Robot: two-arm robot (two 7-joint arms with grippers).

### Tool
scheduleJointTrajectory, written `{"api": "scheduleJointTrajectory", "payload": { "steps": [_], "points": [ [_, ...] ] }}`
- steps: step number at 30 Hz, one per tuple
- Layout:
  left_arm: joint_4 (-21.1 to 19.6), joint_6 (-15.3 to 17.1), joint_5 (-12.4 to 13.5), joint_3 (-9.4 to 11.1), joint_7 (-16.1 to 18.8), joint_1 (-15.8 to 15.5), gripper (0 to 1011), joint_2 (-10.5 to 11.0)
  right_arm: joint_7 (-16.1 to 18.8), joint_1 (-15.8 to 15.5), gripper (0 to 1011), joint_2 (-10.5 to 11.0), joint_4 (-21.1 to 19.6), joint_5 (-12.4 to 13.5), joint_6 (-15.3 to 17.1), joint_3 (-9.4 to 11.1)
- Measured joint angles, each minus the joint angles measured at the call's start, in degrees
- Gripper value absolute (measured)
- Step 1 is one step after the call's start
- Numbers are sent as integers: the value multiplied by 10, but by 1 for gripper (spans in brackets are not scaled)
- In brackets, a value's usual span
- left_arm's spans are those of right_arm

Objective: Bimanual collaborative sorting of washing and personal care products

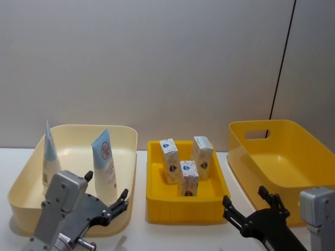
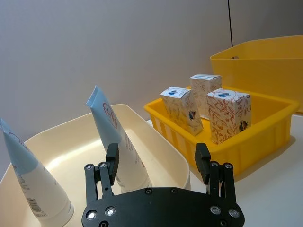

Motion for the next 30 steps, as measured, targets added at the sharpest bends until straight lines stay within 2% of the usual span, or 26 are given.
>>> {"api": "scheduleJointTrajectory", "payload": {
  "steps": [22, 30],
  "points": [
    [0, 0, 0, -1, 0, 0, 1000, 0, 0, 0, 1001, 0, 0, 0, 0, 0],
    [4, 1, -16, -16, -13, -2, 1000, 3, 0, 0, 1001, 0, 0, 0, 0, 0]
  ]
}}
